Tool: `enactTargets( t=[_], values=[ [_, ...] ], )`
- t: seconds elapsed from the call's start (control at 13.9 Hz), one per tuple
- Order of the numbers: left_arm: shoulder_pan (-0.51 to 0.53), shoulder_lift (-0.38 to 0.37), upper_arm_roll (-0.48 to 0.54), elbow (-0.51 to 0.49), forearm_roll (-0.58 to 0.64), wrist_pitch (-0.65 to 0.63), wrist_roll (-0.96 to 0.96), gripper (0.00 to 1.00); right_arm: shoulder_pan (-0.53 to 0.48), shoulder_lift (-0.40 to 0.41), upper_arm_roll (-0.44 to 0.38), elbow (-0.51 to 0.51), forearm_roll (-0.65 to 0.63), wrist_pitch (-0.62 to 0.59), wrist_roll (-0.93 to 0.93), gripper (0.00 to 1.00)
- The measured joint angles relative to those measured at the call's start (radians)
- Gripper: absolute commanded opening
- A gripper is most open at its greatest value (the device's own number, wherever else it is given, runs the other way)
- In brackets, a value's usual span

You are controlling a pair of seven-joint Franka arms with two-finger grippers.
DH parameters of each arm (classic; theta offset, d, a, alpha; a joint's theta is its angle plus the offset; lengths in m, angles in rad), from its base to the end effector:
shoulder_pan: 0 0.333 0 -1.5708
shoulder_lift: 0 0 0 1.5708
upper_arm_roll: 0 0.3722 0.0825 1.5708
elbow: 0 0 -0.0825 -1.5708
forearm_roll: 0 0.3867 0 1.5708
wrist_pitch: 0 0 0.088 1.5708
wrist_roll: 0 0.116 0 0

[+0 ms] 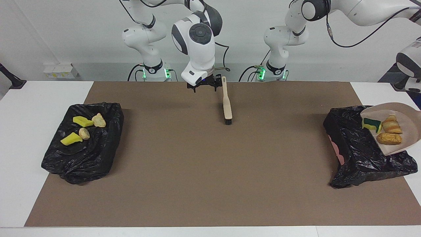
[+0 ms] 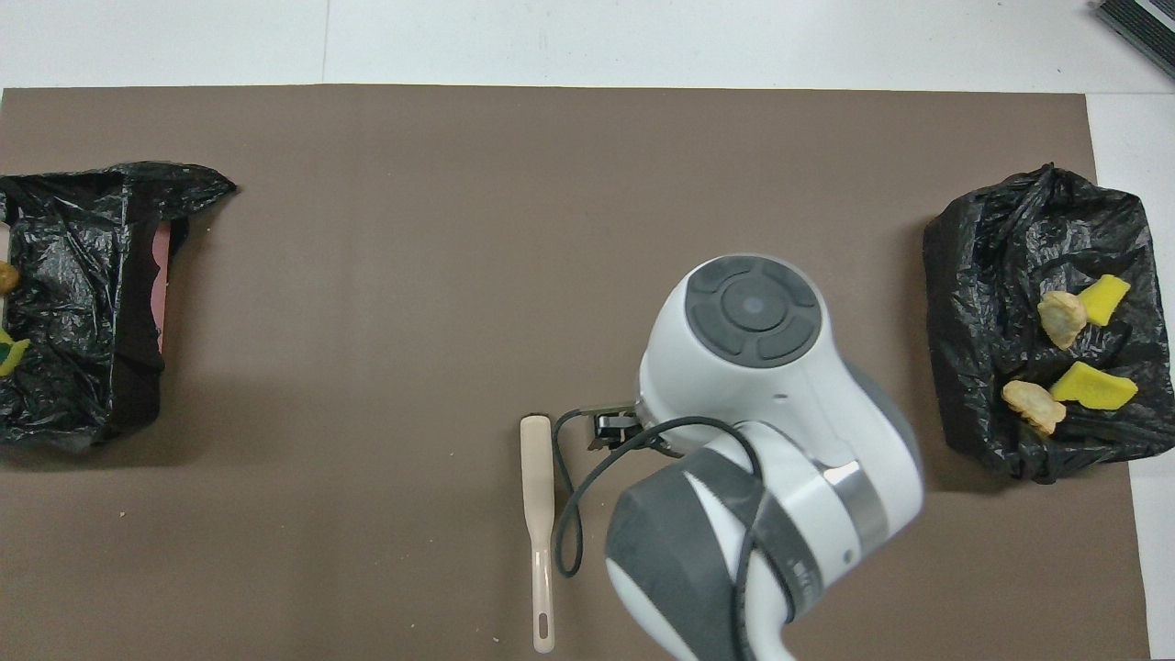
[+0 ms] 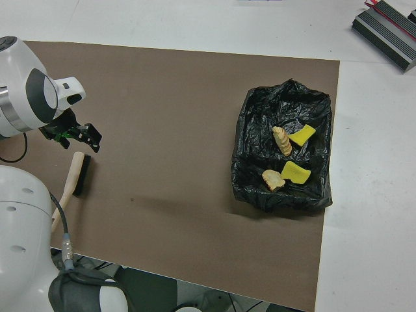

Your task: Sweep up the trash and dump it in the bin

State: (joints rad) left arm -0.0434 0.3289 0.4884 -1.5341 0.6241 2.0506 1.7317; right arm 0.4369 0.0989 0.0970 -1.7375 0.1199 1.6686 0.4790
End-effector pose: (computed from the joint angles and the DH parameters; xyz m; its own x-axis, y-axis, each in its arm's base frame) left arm 0.6344 0.2861 0.5680 -0.0014 -0.7255 -0.6882 -0.9998 -0.0125 0.0152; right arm 0.4949 0.3048 0.5454 0.9779 0.0363 -0.2061 0.0299 -0.9990 -0.0337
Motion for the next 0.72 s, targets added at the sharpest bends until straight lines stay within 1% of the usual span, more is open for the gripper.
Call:
enactTargets(
  t=[0.22, 0.43, 0.65, 0.72],
  values=[
    [-0.032, -0.010, -0.007, 0.000, 0.105, -0.061, -0.113, 0.00, -0.090, -0.001, -0.002, 0.037, -0.027, -0.024, -0.079, 1.00],
    [-0.040, -0.033, -0.049, 0.001, 0.218, -0.120, -0.177, 0.00, -0.201, -0.021, -0.007, 0.058, -0.070, -0.031, -0.193, 1.00],
    [-0.041, -0.066, -0.136, 0.002, 0.344, -0.245, -0.279, 0.00, -0.304, -0.051, -0.010, 0.063, -0.127, -0.033, -0.275, 1.00],
    [-0.042, -0.080, -0.174, 0.002, 0.363, -0.285, -0.306, 0.00, -0.331, -0.059, -0.011, 0.064, -0.154, -0.033, -0.286, 1.00]
  ],
)
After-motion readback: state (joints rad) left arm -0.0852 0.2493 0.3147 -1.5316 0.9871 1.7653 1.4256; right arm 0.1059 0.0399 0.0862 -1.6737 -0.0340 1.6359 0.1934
